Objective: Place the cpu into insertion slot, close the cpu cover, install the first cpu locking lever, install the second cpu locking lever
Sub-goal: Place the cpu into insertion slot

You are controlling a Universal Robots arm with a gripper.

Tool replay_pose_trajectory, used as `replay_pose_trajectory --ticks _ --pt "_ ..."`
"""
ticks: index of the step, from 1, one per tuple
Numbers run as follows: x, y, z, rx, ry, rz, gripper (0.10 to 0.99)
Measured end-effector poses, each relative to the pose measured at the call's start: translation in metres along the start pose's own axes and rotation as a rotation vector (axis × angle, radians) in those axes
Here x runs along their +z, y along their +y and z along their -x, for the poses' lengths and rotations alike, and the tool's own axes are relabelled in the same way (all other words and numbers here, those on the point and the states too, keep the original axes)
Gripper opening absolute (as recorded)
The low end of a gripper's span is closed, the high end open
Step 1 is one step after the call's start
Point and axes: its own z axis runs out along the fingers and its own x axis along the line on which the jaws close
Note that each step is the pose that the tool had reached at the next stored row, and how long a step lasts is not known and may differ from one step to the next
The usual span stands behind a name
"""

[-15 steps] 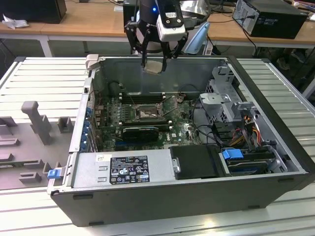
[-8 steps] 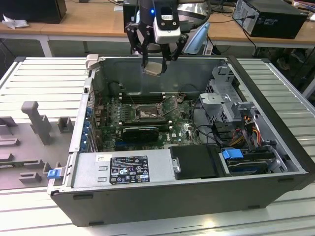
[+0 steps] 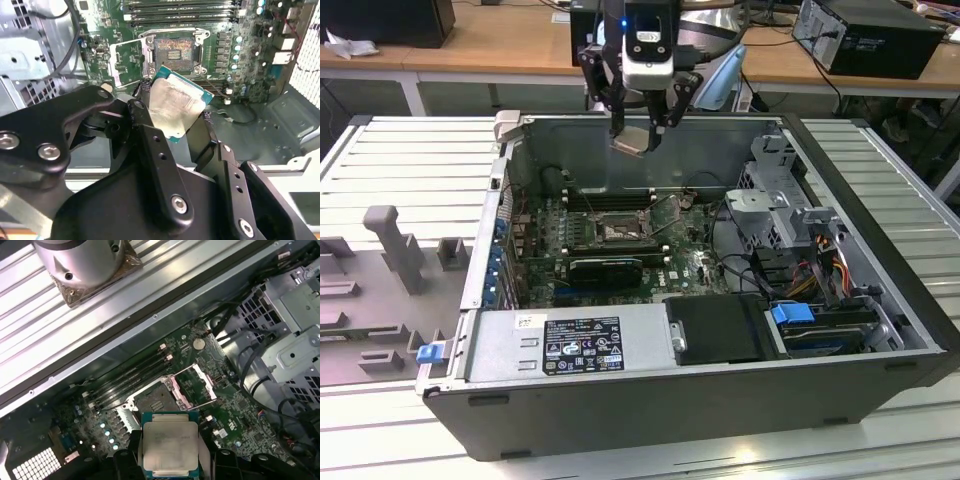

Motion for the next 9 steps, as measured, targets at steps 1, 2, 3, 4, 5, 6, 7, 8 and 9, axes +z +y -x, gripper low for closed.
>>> replay_pose_trajectory --ticks 1,2,3,4,5,6,7,8,9 --pt "0.0001 0.0000 0.0000 0.014 -0.0013 0.000 0.533" --pt "0.0001 0.0000 0.0000 0.028 -0.0026 0.000 0.533" --pt "0.0003 0.0000 0.0000 0.066 -0.0059 0.001 0.533" --pt "0.0004 0.0000 0.0000 0.090 -0.0080 0.002 0.533" --pt "0.0005 0.0000 0.0000 0.119 -0.0106 0.003 0.533" --pt "0.0005 0.0000 0.0000 0.135 -0.0120 0.003 0.533" --pt "0.0005 0.0000 0.0000 0.150 -0.0134 0.003 0.533" --pt "0.0006 0.0000 0.0000 0.177 -0.0157 0.004 0.533" --pt "0.0008 -0.0001 0.0000 0.201 -0.0179 0.004 0.533"
